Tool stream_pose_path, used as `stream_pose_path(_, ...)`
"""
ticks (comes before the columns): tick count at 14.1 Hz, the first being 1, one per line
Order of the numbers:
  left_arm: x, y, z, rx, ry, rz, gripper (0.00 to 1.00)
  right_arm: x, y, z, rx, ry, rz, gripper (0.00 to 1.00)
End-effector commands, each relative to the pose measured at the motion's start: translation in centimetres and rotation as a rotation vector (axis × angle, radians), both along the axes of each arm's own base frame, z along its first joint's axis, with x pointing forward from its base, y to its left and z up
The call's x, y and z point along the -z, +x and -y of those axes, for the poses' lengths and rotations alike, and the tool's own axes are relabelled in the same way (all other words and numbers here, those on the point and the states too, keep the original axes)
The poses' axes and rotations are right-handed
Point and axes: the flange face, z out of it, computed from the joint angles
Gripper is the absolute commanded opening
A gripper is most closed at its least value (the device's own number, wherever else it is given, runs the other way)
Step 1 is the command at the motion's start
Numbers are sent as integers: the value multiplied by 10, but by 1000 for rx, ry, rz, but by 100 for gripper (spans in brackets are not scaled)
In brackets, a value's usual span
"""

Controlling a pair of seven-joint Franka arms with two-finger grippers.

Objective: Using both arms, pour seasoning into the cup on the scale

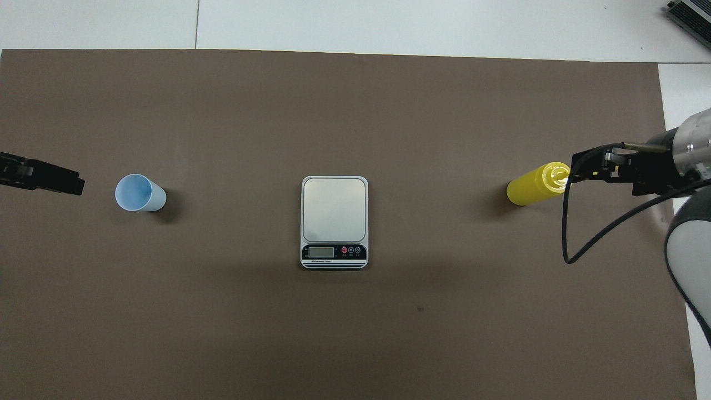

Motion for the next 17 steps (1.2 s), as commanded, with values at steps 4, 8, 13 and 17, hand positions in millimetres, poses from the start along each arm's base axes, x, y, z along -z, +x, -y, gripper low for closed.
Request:
stream_pose_path(4,3,-7,0,14,12,12,100,-1,-6,3,21,0,-9,100)
stream_pose_path(8,2,-7,-2,11,12,15,100,-2,-6,3,21,0,-6,100)
stream_pose_path(13,2,-5,-7,5,11,24,100,-1,-6,3,21,0,-9,100)
stream_pose_path(17,11,-1,-14,-7,10,35,100,-2,-6,3,21,0,-8,100)
